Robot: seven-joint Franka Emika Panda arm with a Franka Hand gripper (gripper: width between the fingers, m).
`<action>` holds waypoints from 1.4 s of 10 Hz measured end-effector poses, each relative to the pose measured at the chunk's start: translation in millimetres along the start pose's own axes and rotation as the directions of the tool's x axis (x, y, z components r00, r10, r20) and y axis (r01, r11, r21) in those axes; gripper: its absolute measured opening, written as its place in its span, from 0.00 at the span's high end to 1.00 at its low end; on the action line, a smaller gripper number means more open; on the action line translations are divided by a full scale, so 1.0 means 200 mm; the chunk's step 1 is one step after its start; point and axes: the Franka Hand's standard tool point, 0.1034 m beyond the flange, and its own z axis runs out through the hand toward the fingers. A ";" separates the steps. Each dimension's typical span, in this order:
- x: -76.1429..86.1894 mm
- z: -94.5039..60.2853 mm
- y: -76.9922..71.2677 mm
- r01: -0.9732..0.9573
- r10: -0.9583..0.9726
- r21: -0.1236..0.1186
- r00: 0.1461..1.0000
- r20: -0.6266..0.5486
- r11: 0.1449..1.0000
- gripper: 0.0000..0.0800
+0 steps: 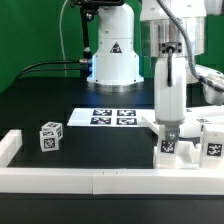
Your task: Assemble chair
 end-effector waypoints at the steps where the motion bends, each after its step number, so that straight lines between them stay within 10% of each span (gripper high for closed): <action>1: 0.00 0.00 0.00 0.005 -0.005 0.000 1.000 0.000 1.000 0.64; 3: 0.00 0.00 0.00 0.005 -0.005 0.000 1.000 0.000 1.000 0.29; 5: -0.01 -0.02 -0.01 0.029 -0.029 0.007 1.000 0.006 1.000 0.21; 14: -0.04 -0.09 0.04 0.320 -0.320 0.021 0.947 0.016 0.947 0.19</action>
Offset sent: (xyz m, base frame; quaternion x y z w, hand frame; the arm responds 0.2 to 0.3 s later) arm 0.0000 0.0000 0.0000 0.0000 0.0000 0.0000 1.0000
